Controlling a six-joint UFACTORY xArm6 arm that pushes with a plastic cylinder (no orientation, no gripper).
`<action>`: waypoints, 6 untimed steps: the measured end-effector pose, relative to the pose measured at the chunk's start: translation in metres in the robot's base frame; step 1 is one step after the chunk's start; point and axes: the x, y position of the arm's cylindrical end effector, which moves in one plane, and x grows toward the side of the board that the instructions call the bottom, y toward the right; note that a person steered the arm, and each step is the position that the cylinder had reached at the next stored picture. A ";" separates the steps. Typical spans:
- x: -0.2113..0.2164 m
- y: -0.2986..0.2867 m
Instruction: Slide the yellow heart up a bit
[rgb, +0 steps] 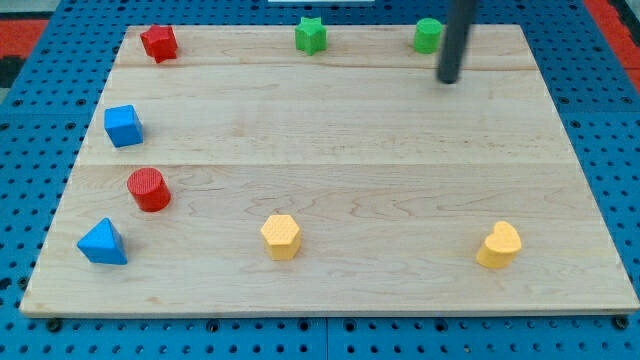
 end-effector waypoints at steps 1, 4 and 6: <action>0.000 0.104; -0.076 0.096; -0.084 -0.021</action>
